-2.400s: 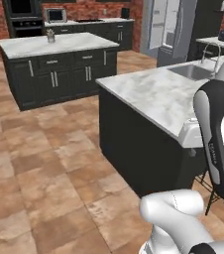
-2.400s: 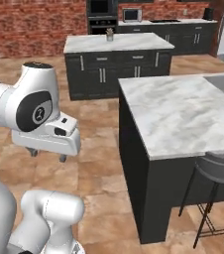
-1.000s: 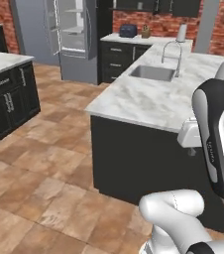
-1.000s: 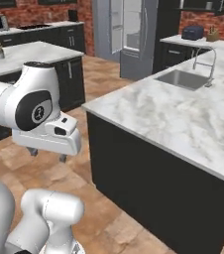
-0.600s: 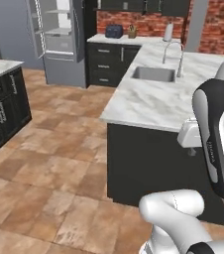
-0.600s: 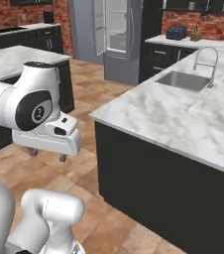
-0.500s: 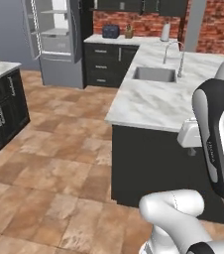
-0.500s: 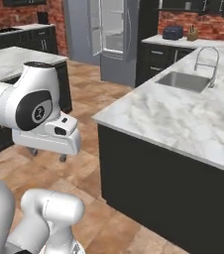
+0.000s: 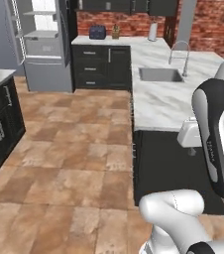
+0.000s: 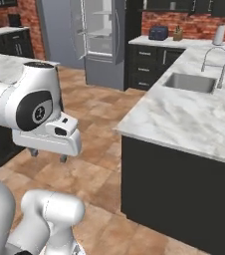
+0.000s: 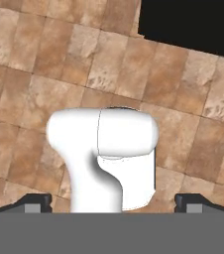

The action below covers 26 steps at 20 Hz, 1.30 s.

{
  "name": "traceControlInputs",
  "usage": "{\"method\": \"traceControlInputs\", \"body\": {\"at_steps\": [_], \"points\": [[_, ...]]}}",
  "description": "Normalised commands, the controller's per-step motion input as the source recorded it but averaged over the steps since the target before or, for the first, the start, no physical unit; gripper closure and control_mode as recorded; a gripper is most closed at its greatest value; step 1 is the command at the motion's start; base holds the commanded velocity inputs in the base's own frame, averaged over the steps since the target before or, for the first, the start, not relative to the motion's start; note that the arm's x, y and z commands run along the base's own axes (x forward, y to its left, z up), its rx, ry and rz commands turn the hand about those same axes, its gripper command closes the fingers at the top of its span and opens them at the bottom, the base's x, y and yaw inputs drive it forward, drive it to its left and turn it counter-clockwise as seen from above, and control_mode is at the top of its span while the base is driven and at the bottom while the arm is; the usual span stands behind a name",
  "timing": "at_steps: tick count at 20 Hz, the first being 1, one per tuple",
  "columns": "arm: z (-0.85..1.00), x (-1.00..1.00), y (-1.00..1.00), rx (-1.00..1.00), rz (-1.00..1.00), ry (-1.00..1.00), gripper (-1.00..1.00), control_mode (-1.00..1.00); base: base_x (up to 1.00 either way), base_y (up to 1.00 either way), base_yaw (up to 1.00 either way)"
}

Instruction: There is a bowl on the dining counter. Grab a lemon wedge from the fridge and place it in the bowl. Then get the liquor bottle and glass cup from the cabinet and place them next to the bowl.

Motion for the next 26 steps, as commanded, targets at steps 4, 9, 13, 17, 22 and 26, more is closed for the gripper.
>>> {"method": "traceControlInputs", "body": {"at_steps": [4, 9, 13, 17, 22, 26], "points": [[0.00, 0.00, 0.00, 0.00, 0.00, 0.00, -1.00, 1.00, 0.37, 1.00, -0.29], [0.00, 0.00, 0.00, 0.00, 0.00, 0.00, -1.00, 1.00, 0.54, 1.00, -0.28], [0.00, 0.00, 0.00, 0.00, 0.00, 0.00, -1.00, 1.00, 0.69, 1.00, -0.26], [0.00, 0.00, 0.00, 0.00, 0.00, 0.00, -1.00, 1.00, 0.84, 0.94, -0.23], [0.00, 0.00, 0.00, 0.00, 0.00, 0.00, -1.00, 1.00, 0.99, 0.75, -0.21], [0.00, 0.00, 0.00, 0.00, 0.00, 0.00, -1.00, 1.00, 1.00, 0.52, -0.18]]}}
